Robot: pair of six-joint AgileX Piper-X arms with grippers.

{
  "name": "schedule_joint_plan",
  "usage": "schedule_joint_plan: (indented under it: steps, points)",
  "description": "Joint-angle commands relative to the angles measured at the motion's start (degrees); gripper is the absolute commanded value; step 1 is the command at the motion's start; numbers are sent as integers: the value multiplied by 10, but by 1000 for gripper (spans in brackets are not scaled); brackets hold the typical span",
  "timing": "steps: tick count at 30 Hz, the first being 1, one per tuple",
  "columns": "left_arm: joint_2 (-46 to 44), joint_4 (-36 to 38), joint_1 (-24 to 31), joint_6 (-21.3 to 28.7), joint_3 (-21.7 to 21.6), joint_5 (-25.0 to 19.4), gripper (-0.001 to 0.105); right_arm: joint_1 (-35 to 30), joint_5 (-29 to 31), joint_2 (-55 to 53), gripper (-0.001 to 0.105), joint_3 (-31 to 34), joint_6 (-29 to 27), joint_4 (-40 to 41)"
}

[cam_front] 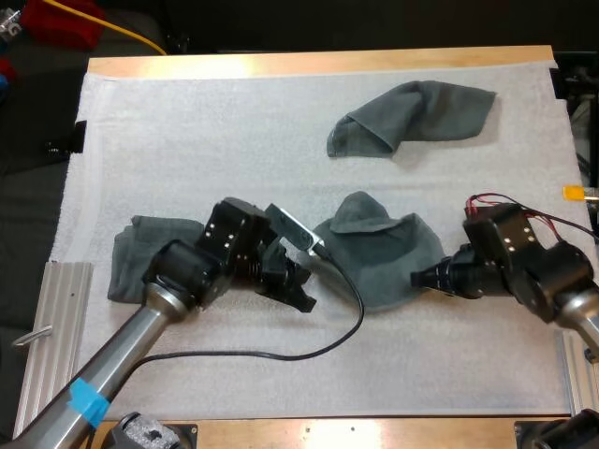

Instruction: Pick towel from pile, fold and stack

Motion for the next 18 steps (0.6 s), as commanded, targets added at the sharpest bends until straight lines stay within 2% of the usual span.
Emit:
schedule_joint_plan:
  steps: [1, 8, 12, 18]
  points:
    - [-11, 15, -4, 5, -11, -8, 0, 1, -14, -17, 3, -10, 8, 5]
    - [-60, 58, -4, 5, -47, -13, 0, 1, -40, -79, 3, -30, 57, 10]
    - [-86, 79, -4, 2, -61, -13, 0, 1, -49, -100, 3, -39, 62, 25]
    - [-127, 109, -4, -2, -104, -12, 0, 1, -57, -113, 3, -55, 85, 81]
